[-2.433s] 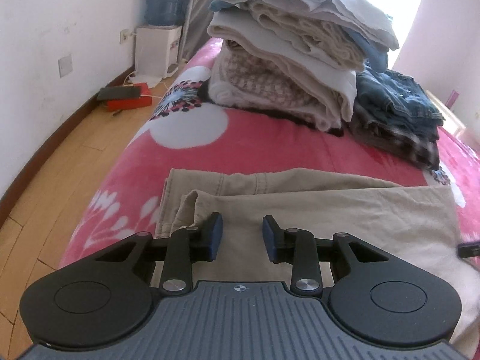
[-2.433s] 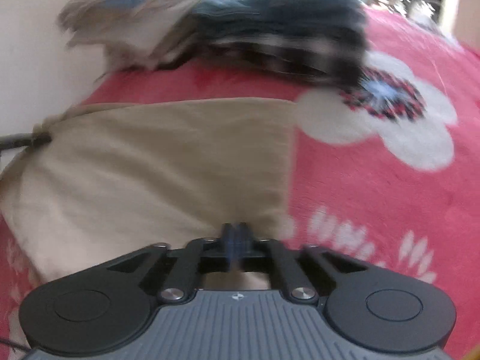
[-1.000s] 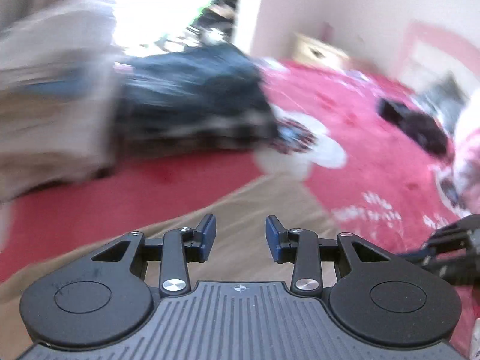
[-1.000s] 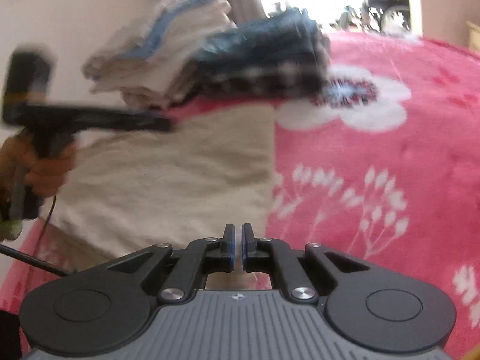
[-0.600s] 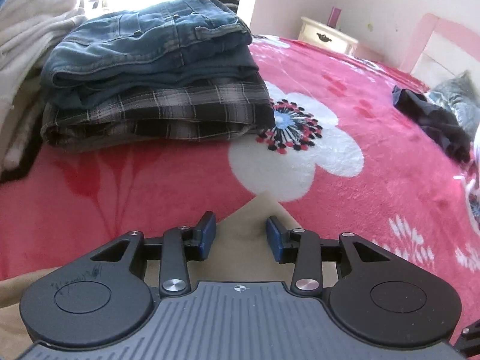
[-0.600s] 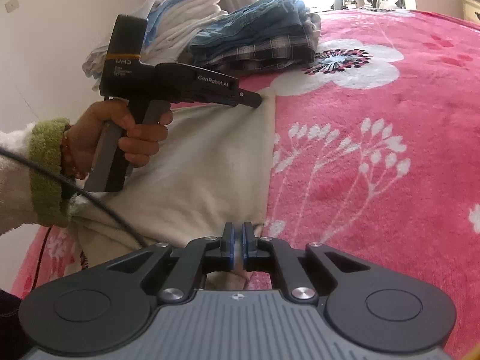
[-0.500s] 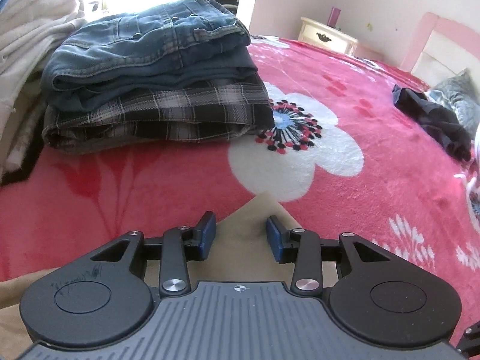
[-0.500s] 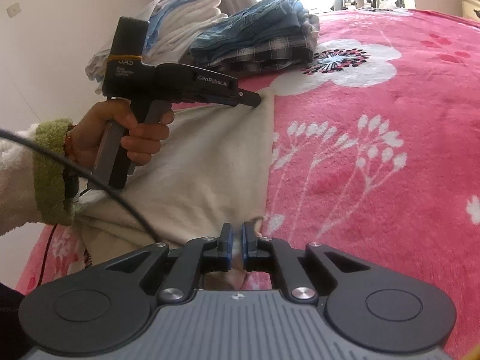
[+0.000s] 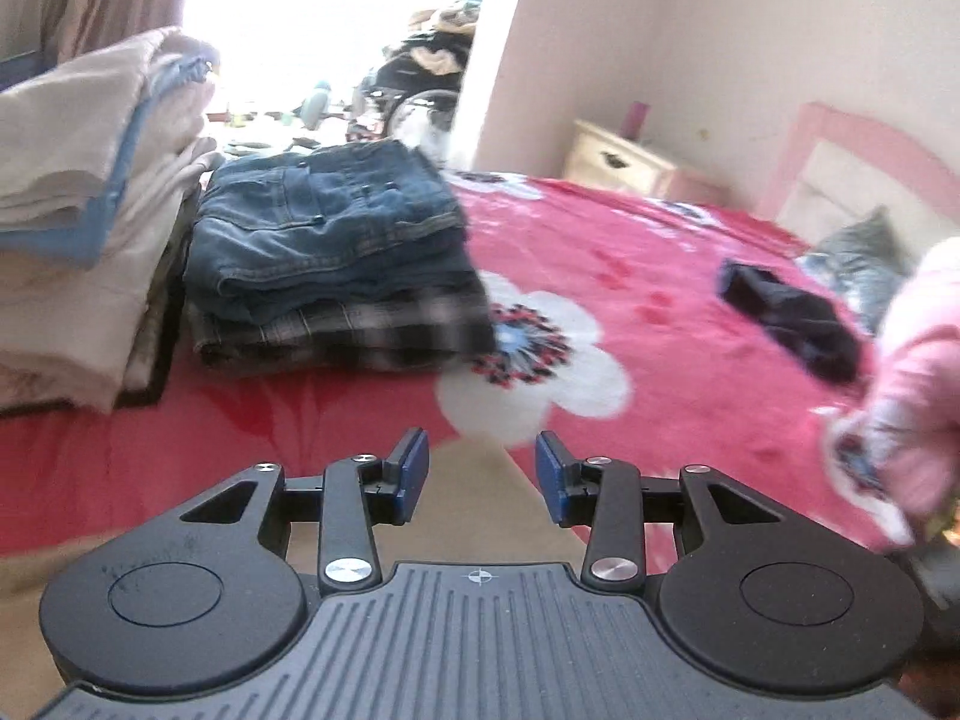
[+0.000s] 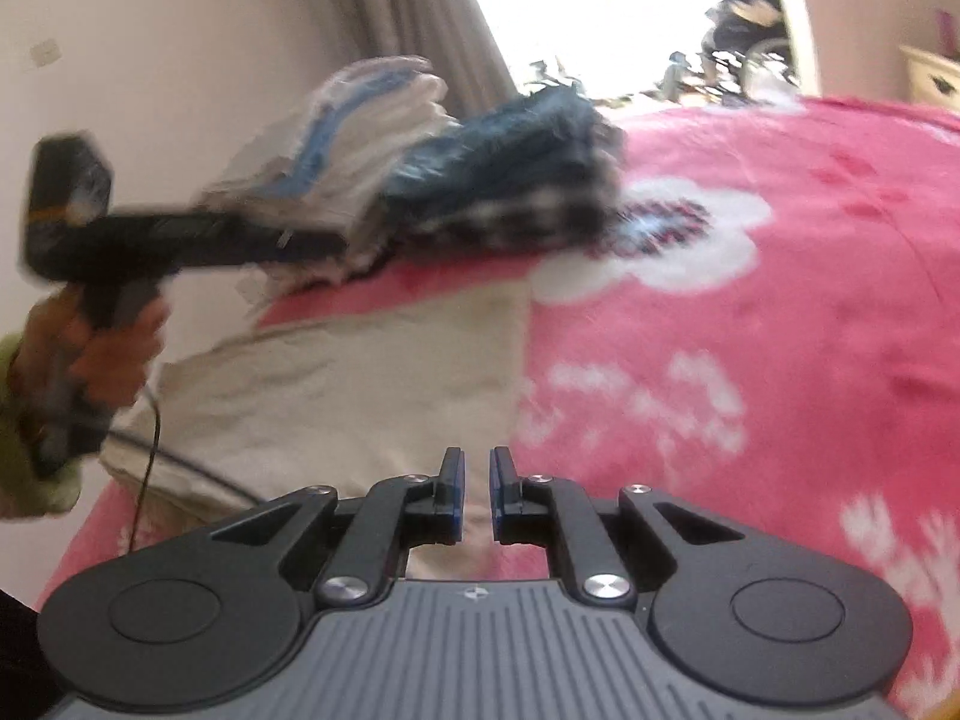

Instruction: Fold clothes

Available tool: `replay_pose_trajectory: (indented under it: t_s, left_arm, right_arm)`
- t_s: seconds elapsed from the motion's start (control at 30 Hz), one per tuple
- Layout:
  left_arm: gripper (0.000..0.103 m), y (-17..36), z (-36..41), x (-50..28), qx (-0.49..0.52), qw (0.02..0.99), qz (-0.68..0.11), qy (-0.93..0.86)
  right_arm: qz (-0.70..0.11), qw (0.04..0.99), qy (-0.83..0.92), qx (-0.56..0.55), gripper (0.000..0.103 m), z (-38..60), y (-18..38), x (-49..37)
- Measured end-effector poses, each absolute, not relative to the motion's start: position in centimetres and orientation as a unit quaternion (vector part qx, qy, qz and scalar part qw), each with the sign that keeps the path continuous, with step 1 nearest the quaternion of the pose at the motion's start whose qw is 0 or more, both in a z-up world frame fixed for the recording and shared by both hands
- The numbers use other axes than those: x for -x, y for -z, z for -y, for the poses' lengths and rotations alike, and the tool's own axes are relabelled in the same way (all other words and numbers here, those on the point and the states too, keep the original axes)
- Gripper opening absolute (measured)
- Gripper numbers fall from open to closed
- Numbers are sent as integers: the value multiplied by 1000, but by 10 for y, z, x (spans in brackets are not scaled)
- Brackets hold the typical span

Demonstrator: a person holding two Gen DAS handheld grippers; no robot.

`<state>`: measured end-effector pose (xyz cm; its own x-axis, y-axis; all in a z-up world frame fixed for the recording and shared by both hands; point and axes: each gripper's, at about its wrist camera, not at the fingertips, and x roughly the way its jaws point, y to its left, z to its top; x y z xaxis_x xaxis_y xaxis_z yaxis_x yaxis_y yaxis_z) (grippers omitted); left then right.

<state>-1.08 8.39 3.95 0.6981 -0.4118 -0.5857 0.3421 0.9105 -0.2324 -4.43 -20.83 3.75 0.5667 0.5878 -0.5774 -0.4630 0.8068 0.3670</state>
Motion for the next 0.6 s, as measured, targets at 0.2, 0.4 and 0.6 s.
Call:
replay_pose_trajectory:
  t_s: [0.2,0.4,0.6]
  left_arm:
    - [39,-27,-100,85,11,895,-382,228]
    - [39,4,-88,136,-76,862,-425,265]
    - [39,28,-62,150,-192,849,-404,280]
  right_arm:
    - [-404,829,-378,-88,10,169,-29,38]
    - [-492,755,-423,-91,10,144,1,58]
    - [-538,733,-405,-100,10,143,19,79]
